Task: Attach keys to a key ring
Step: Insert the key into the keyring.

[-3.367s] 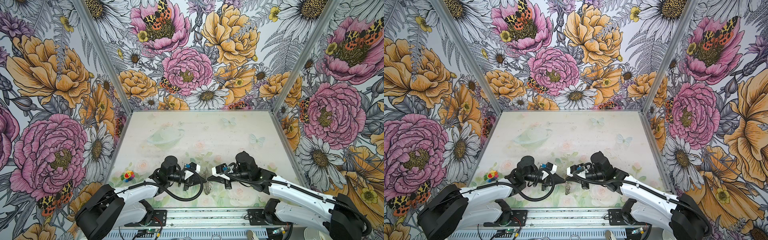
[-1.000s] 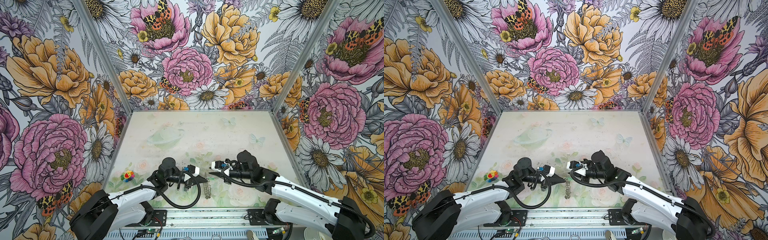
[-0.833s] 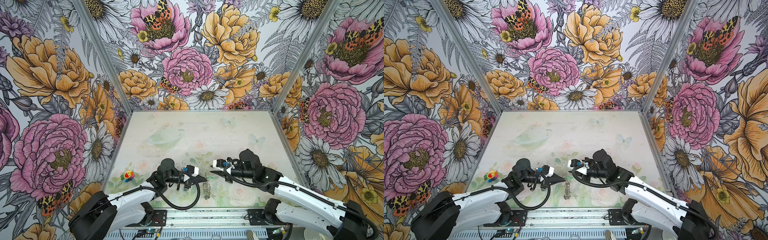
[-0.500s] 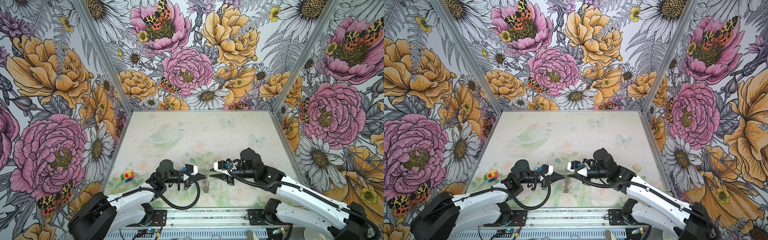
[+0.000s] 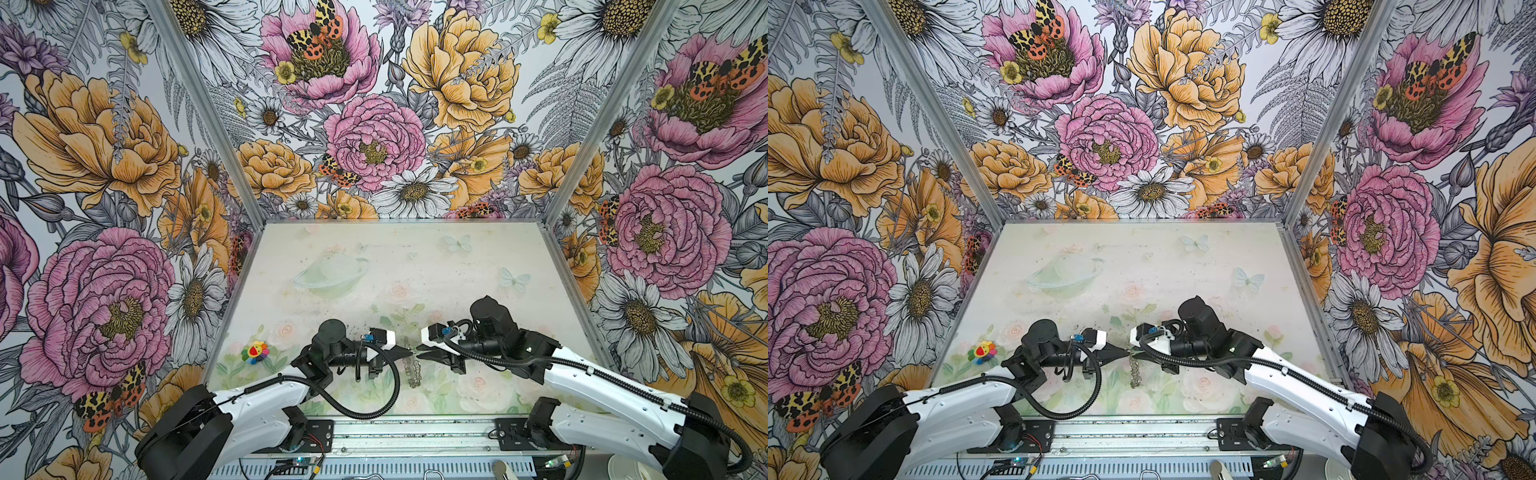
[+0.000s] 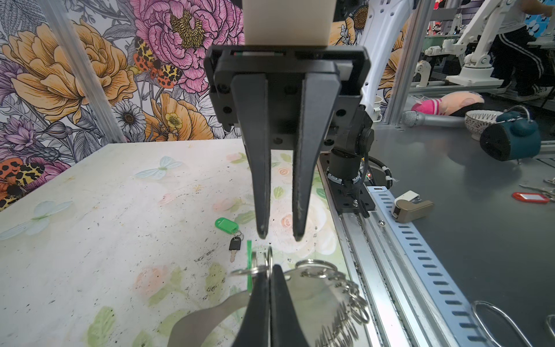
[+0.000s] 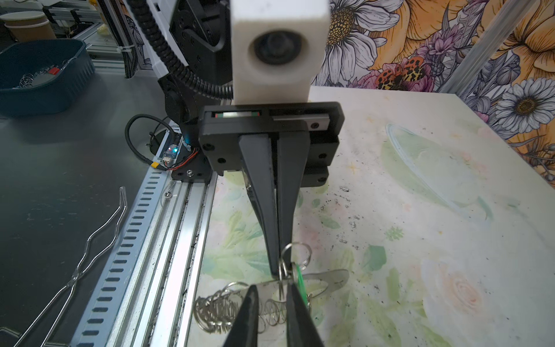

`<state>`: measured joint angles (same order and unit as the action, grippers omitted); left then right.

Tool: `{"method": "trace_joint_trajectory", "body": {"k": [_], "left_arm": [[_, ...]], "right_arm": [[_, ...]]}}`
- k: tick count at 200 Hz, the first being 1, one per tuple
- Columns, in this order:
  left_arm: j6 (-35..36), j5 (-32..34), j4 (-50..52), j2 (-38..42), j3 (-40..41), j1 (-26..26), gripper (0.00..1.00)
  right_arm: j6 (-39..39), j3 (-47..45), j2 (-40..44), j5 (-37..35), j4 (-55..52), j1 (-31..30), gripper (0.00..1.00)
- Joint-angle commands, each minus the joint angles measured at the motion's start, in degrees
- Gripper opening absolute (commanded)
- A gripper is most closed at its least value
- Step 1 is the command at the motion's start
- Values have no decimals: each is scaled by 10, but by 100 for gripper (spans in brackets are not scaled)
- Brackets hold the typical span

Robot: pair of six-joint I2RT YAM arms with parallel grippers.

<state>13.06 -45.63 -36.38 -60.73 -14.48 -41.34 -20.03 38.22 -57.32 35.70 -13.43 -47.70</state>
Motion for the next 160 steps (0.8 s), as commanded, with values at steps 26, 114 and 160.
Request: {"method": "trace_joint_trajectory", "body": {"k": [26,114,160], "left_arm": [[-2,-14,-25,3,1,5,0],[-7,-41,-24,-7,-6,3,0],[-9,-44,-23,-15,-8,3,0]], "right_arm": [[-7,22,-12,-1,3,-8,17],[-11,26,-30,-7,3,-13,17],[-14,29,-31,-6,3,-16,15]]}}
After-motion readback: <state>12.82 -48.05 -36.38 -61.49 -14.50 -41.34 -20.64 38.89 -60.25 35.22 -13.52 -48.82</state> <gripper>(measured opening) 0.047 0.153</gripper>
